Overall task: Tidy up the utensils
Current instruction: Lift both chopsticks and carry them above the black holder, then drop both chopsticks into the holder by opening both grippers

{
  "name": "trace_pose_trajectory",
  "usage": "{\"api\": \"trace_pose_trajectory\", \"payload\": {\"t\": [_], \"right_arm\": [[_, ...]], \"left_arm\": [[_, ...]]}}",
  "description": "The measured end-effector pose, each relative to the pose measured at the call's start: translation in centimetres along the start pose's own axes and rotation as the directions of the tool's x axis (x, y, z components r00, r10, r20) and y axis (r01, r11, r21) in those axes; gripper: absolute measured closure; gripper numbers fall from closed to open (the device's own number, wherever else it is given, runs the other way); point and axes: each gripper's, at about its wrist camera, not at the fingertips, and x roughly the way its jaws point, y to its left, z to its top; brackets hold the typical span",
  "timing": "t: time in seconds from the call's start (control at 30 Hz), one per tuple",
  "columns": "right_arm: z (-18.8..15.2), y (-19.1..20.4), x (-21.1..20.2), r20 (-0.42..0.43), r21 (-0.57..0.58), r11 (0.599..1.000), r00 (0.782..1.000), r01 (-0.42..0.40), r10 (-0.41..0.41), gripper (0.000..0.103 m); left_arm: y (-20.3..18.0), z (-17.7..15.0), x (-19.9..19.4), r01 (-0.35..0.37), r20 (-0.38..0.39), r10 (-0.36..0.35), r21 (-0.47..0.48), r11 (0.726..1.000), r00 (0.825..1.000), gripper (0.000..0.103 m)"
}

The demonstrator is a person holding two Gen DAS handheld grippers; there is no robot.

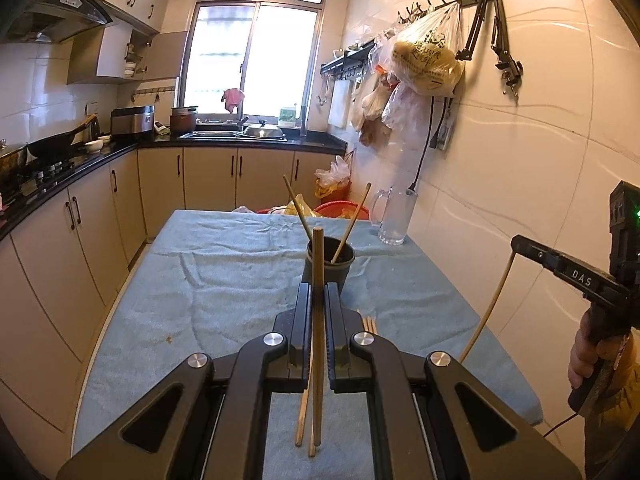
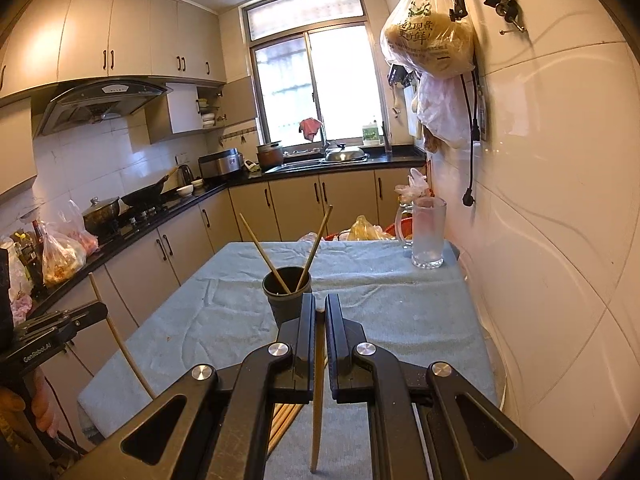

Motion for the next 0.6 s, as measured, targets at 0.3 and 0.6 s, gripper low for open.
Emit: {"api": "trace_pose_trajectory", "payload": {"t": [0.3, 0.6], "right_arm": [[3.7, 0.1, 1.5, 0.047, -0.006, 1.0, 0.999, -0.006, 0.006, 0.098], [11.2, 0.6, 5.4, 0.195, 0.062, 0.996, 0.979, -0.071, 0.057, 0.098]], "left_arm": [[-0.5, 5.7, 2.4, 0.005, 0.065, -0.005, 0.0, 1.0, 0.998, 0.098], [-1.9, 13.3, 8.8, -0.029, 0.136, 0.03, -0.006, 1.0, 0.99, 0.098]]}}
